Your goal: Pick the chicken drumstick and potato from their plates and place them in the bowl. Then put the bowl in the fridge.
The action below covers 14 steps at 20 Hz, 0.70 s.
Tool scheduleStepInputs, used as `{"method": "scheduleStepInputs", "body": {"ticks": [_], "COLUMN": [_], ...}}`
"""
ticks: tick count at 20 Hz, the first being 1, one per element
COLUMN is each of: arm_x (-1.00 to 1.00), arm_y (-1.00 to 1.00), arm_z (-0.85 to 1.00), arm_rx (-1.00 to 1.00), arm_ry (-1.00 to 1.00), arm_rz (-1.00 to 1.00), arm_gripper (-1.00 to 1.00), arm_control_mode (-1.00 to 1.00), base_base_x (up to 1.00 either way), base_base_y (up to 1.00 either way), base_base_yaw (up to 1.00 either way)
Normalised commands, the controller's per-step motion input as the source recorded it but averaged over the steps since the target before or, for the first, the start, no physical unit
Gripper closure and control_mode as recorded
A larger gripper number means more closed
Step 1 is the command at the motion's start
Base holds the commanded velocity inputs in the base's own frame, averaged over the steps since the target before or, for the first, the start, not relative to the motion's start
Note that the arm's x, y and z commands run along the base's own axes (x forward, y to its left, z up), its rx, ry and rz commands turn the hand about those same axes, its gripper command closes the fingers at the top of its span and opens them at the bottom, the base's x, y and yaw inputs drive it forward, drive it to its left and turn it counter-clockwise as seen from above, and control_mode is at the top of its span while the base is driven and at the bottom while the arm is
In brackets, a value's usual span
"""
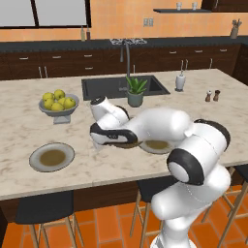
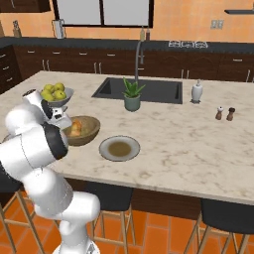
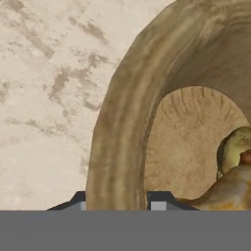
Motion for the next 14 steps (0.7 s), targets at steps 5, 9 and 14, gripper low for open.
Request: {"method": "scheduleStepInputs", "body": {"ticks": [5, 9, 14], "arm_x": [-0.80, -0.83, -0.75], "arm_y": [-1.00, -1.00, -0.94], "arm_z": [0.57, 0.65, 0.68], "arm_rx": [0.00, 0.00, 0.00], "arm_ry": [-0.08, -0.01, 0.01], "arm_rz": [0.36, 0.36, 0.33], "arm_gripper": [1.00, 1.00, 1.00], "arm_control_mode": [-1.00, -1.00, -1.00], "base_base_x": [0.00, 0.00, 0.00], "base_base_y": [0.00, 0.00, 0.00], "base_base_yaw": [0.00, 0.00, 0.00]}}
